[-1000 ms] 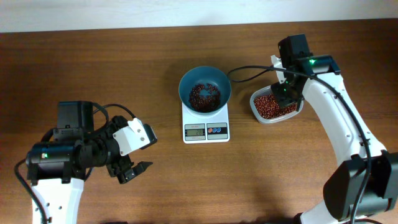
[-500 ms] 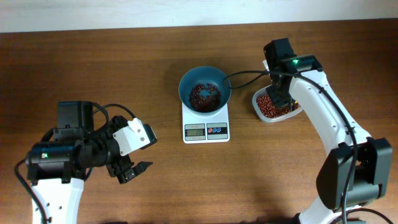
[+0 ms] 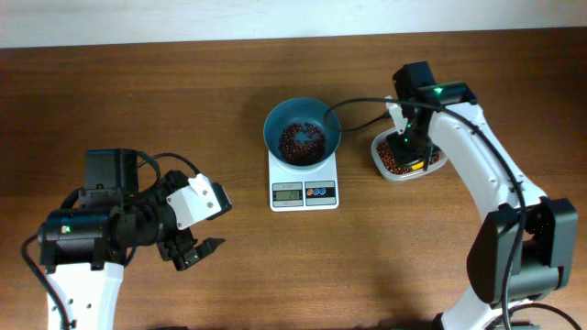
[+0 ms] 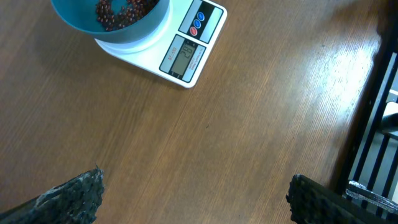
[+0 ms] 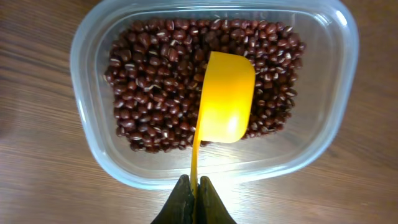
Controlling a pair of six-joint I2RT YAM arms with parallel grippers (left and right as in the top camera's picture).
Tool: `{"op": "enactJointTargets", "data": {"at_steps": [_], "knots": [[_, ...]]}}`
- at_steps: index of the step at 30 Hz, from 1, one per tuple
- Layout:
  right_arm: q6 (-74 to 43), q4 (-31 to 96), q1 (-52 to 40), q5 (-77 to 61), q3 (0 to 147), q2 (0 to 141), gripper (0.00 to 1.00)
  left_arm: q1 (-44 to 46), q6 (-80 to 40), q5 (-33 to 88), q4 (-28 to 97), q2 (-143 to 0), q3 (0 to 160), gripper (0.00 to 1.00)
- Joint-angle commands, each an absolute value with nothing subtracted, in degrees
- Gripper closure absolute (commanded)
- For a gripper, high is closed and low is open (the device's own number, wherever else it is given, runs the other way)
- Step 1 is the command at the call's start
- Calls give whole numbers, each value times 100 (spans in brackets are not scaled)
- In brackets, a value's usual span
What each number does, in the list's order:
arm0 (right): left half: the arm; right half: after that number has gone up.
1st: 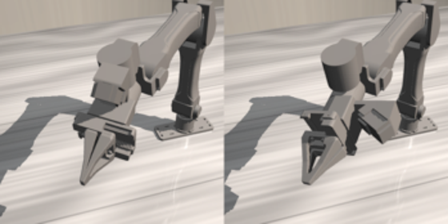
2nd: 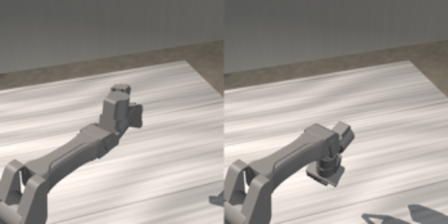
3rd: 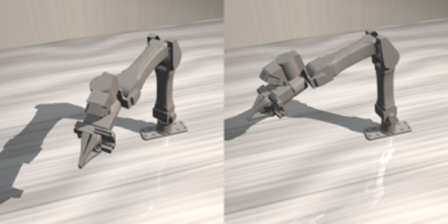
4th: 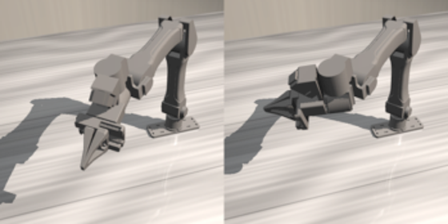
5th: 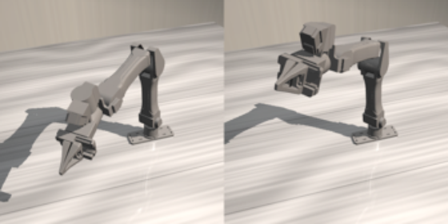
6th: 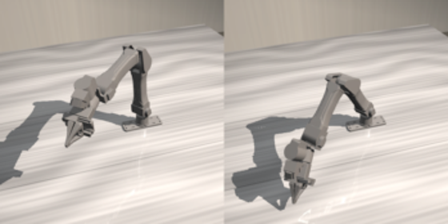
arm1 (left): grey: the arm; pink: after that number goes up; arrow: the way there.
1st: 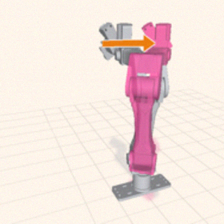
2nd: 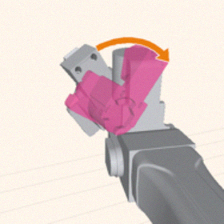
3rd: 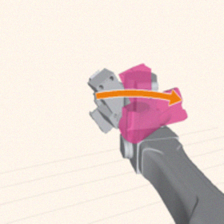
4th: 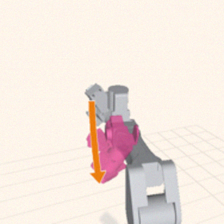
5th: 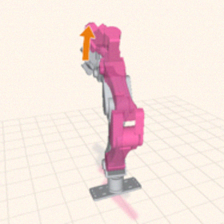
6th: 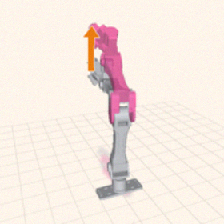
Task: Scoop item into bowl and weigh 50g on scale
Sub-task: 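Dip the scoop into the red beans again with the right gripper, then lift the filled scoop out of the tub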
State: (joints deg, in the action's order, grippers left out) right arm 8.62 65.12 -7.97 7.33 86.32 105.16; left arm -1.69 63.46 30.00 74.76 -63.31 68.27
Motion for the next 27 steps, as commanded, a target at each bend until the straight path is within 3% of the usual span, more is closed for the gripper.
{"op": "enactJointTargets", "data": {"at_steps": [1, 9, 27], "knots": [[504, 6536, -473, -364, 8565, 10604, 96, -204, 6438, 3017, 7489, -6276, 6943, 2], [504, 6506, 484, -1988, 8565, 10613, 96, -204, 6438, 3020, 7489, -6276, 6943, 2], [733, 6453, 1302, -3382, 8453, 10619, 96, -204, 6438, 3020, 7489, -6276, 6943, 1]]}}
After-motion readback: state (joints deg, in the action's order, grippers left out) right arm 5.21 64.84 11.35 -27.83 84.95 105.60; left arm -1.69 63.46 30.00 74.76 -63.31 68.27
